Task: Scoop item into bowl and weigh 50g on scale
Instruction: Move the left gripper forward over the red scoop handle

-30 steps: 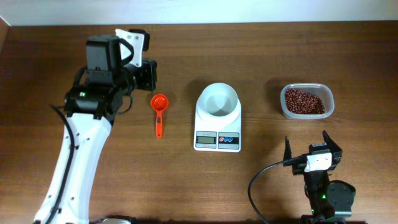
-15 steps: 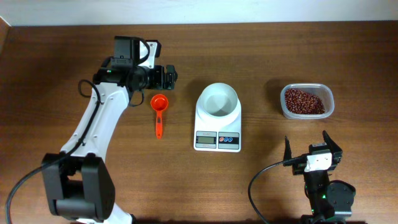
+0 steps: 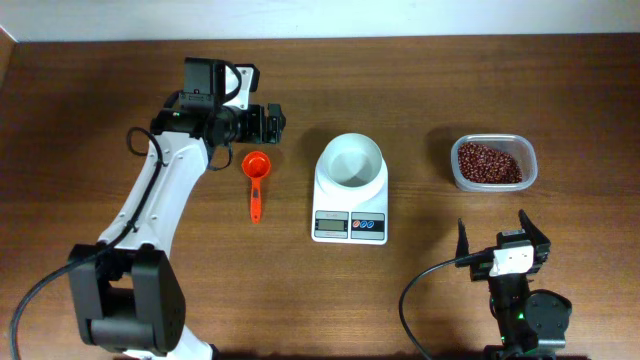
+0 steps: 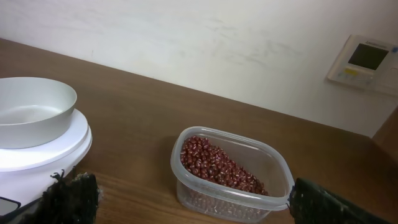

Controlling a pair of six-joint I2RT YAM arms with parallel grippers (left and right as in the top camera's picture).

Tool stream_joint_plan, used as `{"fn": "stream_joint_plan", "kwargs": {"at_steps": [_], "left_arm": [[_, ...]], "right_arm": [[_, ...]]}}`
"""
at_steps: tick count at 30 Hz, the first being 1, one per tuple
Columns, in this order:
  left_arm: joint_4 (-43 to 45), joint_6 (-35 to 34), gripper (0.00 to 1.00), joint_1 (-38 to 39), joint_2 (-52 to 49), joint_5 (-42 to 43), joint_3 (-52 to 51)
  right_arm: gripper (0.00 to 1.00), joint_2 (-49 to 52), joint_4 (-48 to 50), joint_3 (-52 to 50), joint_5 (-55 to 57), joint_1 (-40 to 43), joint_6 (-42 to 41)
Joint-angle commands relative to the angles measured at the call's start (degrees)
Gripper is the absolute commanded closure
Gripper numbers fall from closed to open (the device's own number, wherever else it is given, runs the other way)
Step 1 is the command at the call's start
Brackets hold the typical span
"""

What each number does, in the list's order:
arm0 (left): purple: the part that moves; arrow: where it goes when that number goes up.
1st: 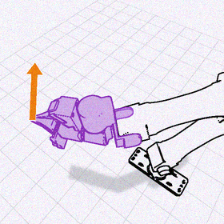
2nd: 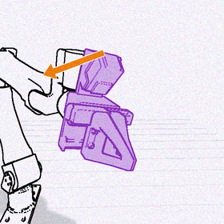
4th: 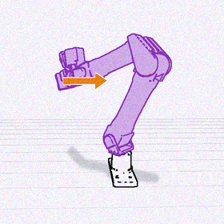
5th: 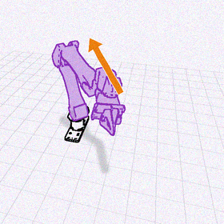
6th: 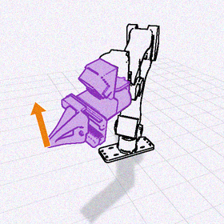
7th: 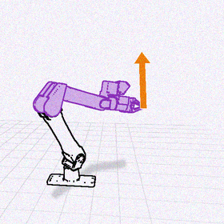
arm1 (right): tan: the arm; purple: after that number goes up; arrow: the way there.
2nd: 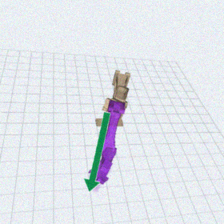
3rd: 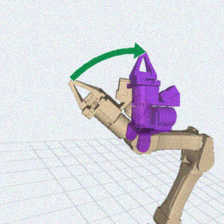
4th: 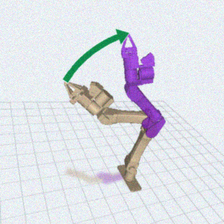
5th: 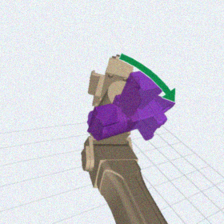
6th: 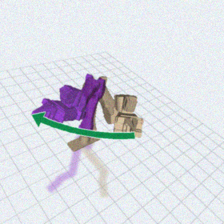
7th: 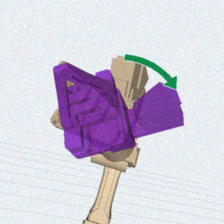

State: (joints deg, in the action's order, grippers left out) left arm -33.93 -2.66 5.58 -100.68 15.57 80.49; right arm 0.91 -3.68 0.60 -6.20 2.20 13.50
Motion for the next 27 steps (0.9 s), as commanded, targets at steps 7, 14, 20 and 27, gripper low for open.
{"fn": "stream_joint_plan", "kwargs": {"at_steps": [7,14,20,27], "left_arm": [[-0.13,0.5,0.01,-0.28,-0.35,-0.39,0.98],[-0.07,0.5,0.01,-0.28,-0.37,-0.42,0.98],[0.09,0.5,0.01,-0.28,-0.35,-0.37,0.98],[-1.77,0.48,1.0,-0.35,-0.35,-0.39,1.01]], "right_arm": [[0.01,-0.22,-0.39,-0.28,0.35,-0.31,-0.39],[0.01,-0.2,-0.39,-0.28,0.35,-0.31,-0.39],[0.01,-0.2,-0.39,-0.28,0.35,-0.31,-0.39],[0.01,-0.2,-0.39,-0.28,0.35,-0.31,-0.39]]}}
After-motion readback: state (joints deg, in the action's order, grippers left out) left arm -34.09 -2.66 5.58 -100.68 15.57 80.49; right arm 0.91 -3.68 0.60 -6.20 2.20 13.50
